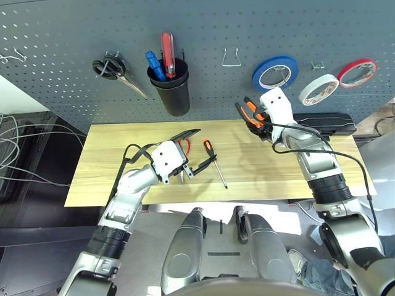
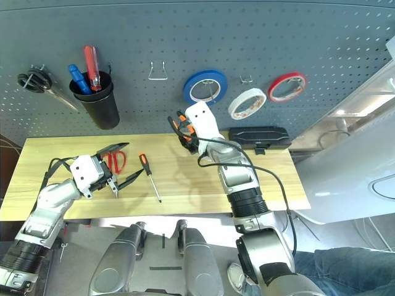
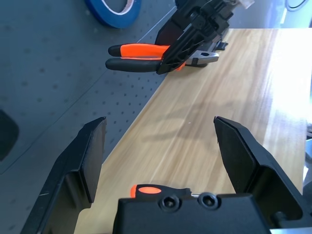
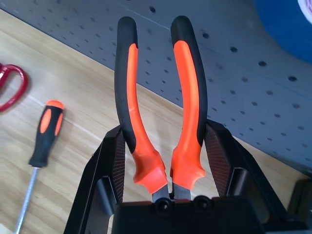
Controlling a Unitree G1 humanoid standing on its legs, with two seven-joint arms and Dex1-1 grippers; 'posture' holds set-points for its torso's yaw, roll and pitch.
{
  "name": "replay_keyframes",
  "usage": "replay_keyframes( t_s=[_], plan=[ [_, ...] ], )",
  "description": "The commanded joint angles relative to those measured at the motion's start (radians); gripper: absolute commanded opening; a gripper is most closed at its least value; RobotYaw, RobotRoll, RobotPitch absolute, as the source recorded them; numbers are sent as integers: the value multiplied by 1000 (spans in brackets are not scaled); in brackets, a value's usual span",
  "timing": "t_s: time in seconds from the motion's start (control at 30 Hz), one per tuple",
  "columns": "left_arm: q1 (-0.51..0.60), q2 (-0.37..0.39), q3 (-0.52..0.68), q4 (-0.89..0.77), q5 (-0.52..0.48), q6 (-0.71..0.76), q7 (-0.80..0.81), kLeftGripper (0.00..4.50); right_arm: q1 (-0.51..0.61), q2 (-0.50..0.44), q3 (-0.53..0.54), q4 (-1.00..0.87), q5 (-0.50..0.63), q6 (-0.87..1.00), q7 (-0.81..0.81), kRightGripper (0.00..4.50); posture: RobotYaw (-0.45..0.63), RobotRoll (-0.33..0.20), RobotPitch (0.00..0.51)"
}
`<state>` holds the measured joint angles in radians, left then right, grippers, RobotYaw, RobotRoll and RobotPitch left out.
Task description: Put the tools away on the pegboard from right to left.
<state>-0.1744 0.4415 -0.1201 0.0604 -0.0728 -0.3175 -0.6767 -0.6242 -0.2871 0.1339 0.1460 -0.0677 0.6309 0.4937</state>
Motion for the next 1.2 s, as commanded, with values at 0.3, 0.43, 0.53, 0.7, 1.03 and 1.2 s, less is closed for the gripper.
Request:
replay_keyframes(
  t_s=[0.3, 0.43, 0.53, 0.7, 1.03, 1.2],
  plan=[
    [7, -1, 29, -30, 17, -136, 59, 4500, 28, 2, 9, -212, 83, -58, 57, 2677, 104, 0, 239],
    [-4, -1, 28, -24, 11, -141, 61, 4500, 25, 6, 3, -232, 95, -123, 61, 2677, 102, 0, 241],
    [-6, -1, 28, -23, 11, -142, 61, 4500, 25, 5, 3, -229, 98, -136, 60, 2677, 102, 0, 241],
    [-6, -1, 28, -22, 11, -143, 61, 4500, 26, 3, 4, -228, 102, -142, 58, 2677, 102, 0, 241],
    [-6, -1, 28, -22, 11, -143, 61, 4500, 26, 1, 6, -228, 105, -142, 56, 2677, 102, 0, 241],
    [-23, -4, 31, -16, 6, -152, 62, 4500, -13, 32, -15, -262, 145, -193, 60, 2677, 104, 0, 231]
  ],
)
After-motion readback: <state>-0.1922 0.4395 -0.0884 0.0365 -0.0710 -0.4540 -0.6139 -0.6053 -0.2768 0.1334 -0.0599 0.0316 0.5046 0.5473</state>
